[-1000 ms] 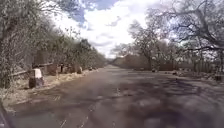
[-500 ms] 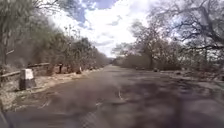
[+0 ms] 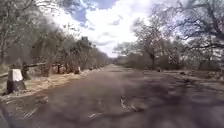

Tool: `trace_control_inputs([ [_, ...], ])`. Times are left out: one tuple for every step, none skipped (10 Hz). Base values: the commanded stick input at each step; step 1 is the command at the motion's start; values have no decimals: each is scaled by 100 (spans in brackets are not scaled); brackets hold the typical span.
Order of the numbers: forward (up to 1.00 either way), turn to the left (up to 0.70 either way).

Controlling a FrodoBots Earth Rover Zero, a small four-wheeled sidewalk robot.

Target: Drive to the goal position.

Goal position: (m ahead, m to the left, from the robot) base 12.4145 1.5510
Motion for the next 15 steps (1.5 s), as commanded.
trace_control_inputs([
  [70,0],
  [70,0],
  [70,0],
  [70,0],
  [70,0],
  [70,0],
  [70,0],
  [70,0],
  [70,0],
  [70,0],
  [70,0],
  [70,0],
  [70,0],
  [70,0],
  [70,0],
])
